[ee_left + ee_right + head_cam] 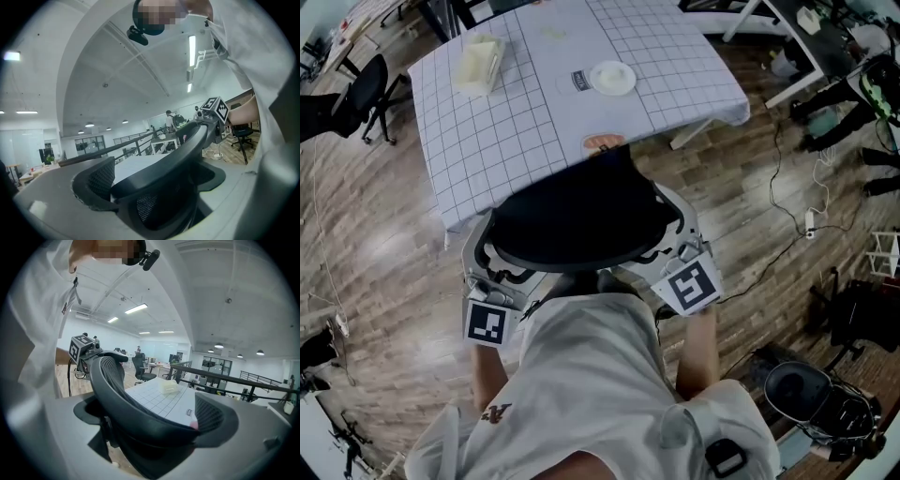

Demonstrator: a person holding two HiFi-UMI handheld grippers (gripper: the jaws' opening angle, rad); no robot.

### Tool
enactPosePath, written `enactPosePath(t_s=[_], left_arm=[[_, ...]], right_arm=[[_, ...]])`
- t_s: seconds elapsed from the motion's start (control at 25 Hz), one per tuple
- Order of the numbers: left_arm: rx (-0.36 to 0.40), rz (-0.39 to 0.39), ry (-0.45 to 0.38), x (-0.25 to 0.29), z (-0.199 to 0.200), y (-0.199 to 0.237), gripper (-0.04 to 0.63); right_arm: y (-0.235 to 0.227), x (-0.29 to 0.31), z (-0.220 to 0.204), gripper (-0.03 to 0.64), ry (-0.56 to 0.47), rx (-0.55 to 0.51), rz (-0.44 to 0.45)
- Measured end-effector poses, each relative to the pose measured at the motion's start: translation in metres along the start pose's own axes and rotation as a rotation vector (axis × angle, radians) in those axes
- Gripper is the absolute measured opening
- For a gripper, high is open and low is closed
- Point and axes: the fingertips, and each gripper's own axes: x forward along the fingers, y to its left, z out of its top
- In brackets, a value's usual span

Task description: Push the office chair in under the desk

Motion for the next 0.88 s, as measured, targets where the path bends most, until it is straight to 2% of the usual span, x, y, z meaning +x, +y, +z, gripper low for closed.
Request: enactPosePath(t_s=[0.32, 0.64, 0.88], left_arm=[[-0.005, -0.006, -0.018, 0.009, 0.003, 0.008, 0.483], [-0.008, 0.002, 0.001, 0.014, 0.001, 0.009, 0.483], [-0.013, 0.035, 0.005, 0.025, 0.005, 0.005, 0.483]], right_arm=[[-0.012, 0.008, 0.001, 0.578, 0.011, 0.008, -0.010], [-0.020, 0.010, -0.001, 0.581, 0.025, -0.007, 0.006], [-0.033, 0.008, -0.004, 0.581, 0.024, -0.002, 0.025]])
